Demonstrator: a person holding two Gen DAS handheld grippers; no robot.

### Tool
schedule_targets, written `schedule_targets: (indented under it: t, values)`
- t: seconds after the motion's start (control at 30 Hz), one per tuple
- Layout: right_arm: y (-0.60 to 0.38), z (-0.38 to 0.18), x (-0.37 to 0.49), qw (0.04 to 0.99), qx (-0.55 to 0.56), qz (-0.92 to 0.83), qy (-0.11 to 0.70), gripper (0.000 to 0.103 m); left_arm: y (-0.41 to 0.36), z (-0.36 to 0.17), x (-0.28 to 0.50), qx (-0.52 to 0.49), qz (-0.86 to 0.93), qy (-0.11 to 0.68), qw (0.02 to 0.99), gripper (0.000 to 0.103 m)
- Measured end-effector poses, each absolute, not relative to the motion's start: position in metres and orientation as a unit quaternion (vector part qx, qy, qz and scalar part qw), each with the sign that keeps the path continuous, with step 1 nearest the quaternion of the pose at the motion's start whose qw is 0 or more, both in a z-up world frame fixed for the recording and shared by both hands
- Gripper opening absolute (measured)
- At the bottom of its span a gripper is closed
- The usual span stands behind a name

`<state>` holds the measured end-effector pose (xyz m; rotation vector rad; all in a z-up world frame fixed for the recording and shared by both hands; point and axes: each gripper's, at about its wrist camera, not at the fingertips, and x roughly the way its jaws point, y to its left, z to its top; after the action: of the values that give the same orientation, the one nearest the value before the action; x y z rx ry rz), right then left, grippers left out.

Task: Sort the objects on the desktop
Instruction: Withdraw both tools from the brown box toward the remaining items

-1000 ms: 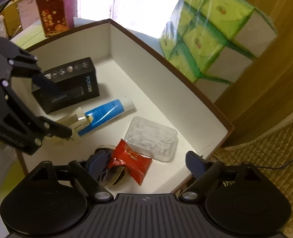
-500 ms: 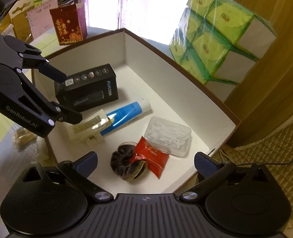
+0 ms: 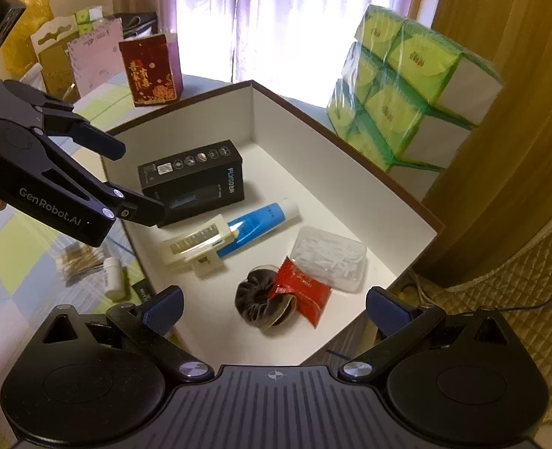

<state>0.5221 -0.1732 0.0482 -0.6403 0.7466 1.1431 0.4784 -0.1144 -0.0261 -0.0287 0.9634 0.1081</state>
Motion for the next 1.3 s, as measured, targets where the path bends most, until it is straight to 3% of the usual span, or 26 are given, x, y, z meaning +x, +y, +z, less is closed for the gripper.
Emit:
schedule_targets:
  t: [0.83,1.3]
  values:
    - [-0.269,0.075,0.445,0.815,-0.106,0.479,0.309,0.101,-0.114,0.020,0.321,-0.051,0.142,0.379,0.913,0.086]
    - [-0.243,0.014,0.382,0.794,-0.090,0.426,0.424,0.101,-0.050,-0.016,0.243,-0.053,0.166,0.416,0.893,0.086]
